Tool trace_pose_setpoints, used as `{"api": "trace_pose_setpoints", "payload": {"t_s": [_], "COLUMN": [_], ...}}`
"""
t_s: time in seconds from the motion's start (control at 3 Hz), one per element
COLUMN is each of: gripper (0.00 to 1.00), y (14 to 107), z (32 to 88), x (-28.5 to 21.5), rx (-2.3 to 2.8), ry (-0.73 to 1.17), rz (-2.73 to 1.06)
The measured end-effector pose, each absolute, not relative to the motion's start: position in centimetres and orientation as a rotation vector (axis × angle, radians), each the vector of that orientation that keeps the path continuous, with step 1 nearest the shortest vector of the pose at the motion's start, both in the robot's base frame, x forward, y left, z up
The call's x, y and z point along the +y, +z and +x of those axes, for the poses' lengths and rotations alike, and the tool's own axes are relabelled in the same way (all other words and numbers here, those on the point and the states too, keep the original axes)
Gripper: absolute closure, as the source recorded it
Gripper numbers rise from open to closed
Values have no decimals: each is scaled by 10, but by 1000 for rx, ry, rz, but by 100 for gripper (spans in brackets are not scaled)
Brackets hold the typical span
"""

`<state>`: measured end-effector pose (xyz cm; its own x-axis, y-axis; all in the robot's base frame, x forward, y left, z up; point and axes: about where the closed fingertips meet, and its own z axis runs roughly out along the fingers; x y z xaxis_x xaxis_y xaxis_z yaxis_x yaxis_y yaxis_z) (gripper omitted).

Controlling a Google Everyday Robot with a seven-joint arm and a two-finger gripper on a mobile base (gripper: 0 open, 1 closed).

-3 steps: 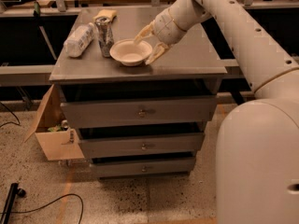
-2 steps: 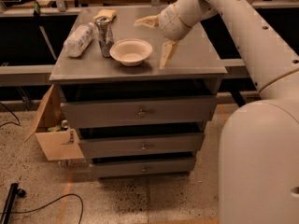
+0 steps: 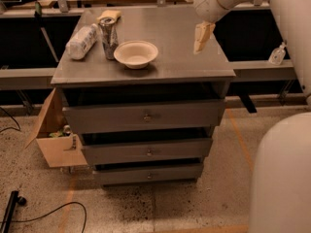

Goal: Move paper bowl near redbull can

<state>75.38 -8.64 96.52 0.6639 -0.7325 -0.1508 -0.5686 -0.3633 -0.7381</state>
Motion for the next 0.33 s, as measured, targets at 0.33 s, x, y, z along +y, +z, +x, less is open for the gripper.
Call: {"api": "trace_pose_setpoints", "payload": {"t_s": [0.33], "gripper": [0], "y": [1012], "z": [769], "x": [-134], "rx": [1100], "ry": [-475], "rz": [-1924]}}
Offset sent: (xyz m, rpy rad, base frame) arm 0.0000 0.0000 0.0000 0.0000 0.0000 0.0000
